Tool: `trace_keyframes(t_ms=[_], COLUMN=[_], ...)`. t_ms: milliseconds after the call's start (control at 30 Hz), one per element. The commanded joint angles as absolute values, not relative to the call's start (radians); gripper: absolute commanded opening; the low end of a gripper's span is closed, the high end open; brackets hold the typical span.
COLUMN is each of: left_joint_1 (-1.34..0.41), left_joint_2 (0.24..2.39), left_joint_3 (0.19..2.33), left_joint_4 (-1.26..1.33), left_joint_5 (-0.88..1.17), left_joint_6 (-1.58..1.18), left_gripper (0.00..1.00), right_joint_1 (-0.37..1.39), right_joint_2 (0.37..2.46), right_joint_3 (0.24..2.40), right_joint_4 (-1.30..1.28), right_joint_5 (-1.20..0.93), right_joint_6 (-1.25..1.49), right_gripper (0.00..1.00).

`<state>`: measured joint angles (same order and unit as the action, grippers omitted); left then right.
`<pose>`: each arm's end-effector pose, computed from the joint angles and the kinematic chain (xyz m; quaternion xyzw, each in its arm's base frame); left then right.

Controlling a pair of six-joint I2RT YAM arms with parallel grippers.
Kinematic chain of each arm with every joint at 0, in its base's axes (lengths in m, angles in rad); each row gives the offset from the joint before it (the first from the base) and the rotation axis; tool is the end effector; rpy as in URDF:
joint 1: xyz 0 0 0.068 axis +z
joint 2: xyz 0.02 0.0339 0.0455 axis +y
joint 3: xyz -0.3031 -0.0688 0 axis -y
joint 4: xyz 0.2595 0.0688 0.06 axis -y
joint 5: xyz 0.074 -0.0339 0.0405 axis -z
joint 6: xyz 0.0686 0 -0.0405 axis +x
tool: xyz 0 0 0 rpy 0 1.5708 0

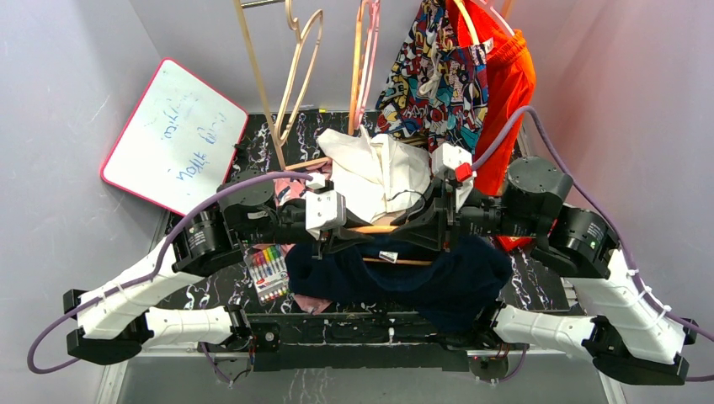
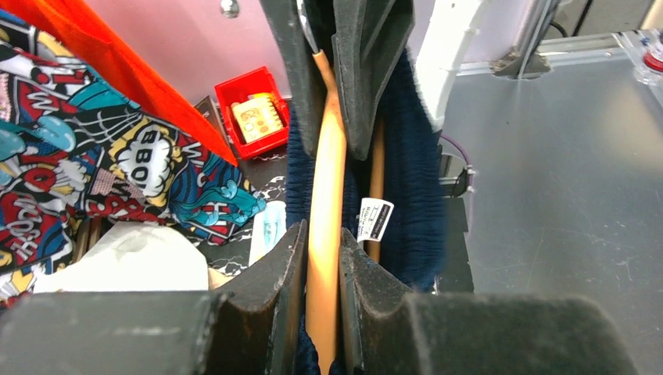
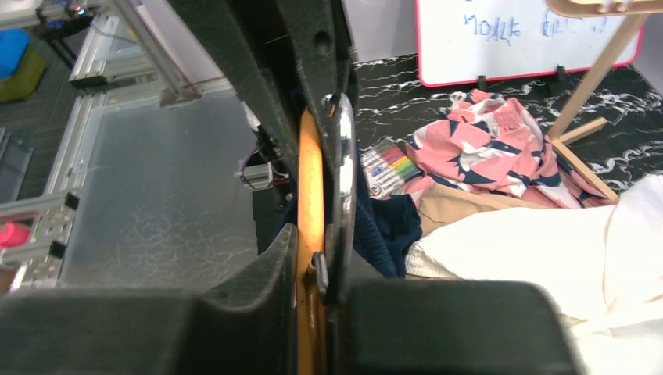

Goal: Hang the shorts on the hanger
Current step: Adjust the shorts on the hanger.

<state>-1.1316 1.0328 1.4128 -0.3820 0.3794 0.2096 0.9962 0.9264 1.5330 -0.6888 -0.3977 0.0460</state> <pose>0.0710 -0.2110 0.5255 0.5363 0.4618 -0.4281 0.5619 0.0612 0.1435 0.5418 -0.4488 0.5800 0.4566 0.5036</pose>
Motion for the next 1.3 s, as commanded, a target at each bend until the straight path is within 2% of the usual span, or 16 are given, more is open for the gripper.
trace_keyframes(t_ms=[0,33,167,200,267,333,367,567,733,800,900,1067,1133,1267], left_joint_1=[-1.131,-1.131,-1.131,-1.131,-1.131,-1.132,-1.131,-1.13,-1.131,-1.131,-1.131,-1.131,-1.131,-1.131], left_joint_2=[1.0,1.0,0.987,0.983,0.972,0.957,0.95,0.867,0.773,0.742,0.705,0.657,0.646,0.647], left_joint_3=[1.429,1.429,1.409,1.402,1.399,1.4,1.408,1.508,1.483,1.434,1.357,1.263,1.253,1.254], left_joint_4=[-0.247,-0.247,-0.23,-0.225,-0.233,-0.242,-0.252,-0.274,-0.238,-0.23,-0.23,-0.221,-0.227,-0.247], left_joint_5=[0.379,0.374,0.32,0.299,0.254,0.201,0.175,0.09,0.006,-0.018,-0.026,-0.052,-0.061,-0.069], left_joint_6=[0.2,0.2,0.196,0.196,0.198,0.2,0.205,0.217,0.233,0.229,0.217,0.212,0.217,0.223], left_gripper=[0.0,0.0,0.0,0.07,0.62,0.95,0.98,0.98,0.98,0.98,0.98,0.98,0.98,0.98], right_joint_1=[0.999,0.998,0.998,0.998,0.998,0.998,0.999,0.997,0.998,1.001,1.0,1.0,1.0,1.0], right_joint_2=[0.92,0.918,0.906,0.9,0.877,0.85,0.842,0.892,1.083,1.122,1.135,1.153,1.161,1.174], right_joint_3=[1.526,1.526,1.52,1.518,1.509,1.503,1.51,1.692,2.151,2.265,2.268,2.111,2.132,2.317], right_joint_4=[-0.626,-0.623,-0.611,-0.605,-0.582,-0.553,-0.544,-0.583,-0.737,-0.728,-0.735,-0.826,-0.844,-0.81], right_joint_5=[-0.399,-0.399,-0.362,-0.333,-0.24,-0.127,-0.072,0.138,0.234,0.233,0.241,0.194,0.15,0.075], right_joint_6=[0.063,0.063,0.069,0.073,0.075,0.071,0.067,0.03,-0.021,-0.025,-0.035,-0.008,-0.009,0.002], right_gripper=[0.09,0.02,0.0,0.0,0.0,0.0,0.0,0.0,0.0,0.0,0.0,0.0,0.0,0.0])
